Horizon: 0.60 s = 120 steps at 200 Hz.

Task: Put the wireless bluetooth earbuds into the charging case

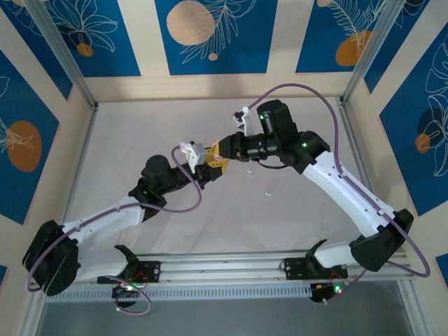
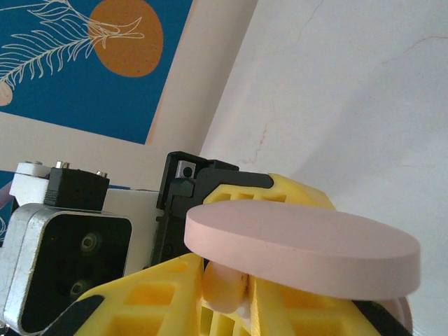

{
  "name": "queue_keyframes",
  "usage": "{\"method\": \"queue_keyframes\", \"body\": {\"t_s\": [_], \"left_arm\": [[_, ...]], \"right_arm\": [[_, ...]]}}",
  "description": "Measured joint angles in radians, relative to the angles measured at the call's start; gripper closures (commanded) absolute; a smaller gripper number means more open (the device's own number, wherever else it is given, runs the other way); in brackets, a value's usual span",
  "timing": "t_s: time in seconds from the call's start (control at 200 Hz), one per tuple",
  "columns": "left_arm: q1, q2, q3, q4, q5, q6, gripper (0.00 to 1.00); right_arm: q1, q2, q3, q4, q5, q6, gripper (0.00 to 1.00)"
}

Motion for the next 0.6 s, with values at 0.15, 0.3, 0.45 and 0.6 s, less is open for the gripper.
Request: {"method": "queue_keyframes", "body": {"t_s": [0.15,0.3,0.45,0.6], "left_arm": [[0.0,0.0,0.0,-0.001,-0.004,0.0,0.68],[0.0,0.0,0.0,-0.004,-0.004,0.0,0.68],[0.0,0.0,0.0,-0.008,-0.004,0.0,0.68],[0.0,0.0,0.0,-0.008,-0.004,0.0,0.68]], "right_arm": [[0.0,0.003,0.001,0.0,0.0,0.0,0.75],[0.0,0.003,0.002,-0.002,0.001,0.001,0.75],[0.0,0.003,0.002,-0.004,0.004,0.003,0.73],[0.002,0.002,0.006,-0.011,0.009,0.003,0.73]]}}
